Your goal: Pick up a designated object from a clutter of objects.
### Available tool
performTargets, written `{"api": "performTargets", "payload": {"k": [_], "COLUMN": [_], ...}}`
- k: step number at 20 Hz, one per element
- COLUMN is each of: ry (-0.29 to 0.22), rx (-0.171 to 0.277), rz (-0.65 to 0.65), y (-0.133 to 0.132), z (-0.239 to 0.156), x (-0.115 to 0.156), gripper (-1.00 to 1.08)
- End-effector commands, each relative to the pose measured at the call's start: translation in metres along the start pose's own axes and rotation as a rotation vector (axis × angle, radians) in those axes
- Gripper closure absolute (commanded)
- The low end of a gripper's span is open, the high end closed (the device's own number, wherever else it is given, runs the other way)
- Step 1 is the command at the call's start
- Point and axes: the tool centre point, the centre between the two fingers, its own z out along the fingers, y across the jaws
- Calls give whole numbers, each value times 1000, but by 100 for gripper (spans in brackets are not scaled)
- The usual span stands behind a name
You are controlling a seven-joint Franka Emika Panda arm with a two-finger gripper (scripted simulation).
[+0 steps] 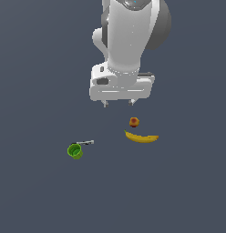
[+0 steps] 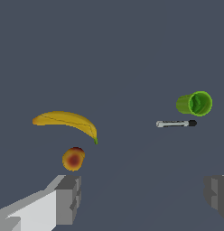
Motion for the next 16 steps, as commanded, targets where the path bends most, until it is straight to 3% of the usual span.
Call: {"api": "performTargets", "payload": {"k": [1, 16], "ry": [0, 0], "rx": [0, 1], "rz": [0, -55], "y": [0, -18], "z": [0, -2], "x": [0, 3], "gripper": [-92, -92]}}
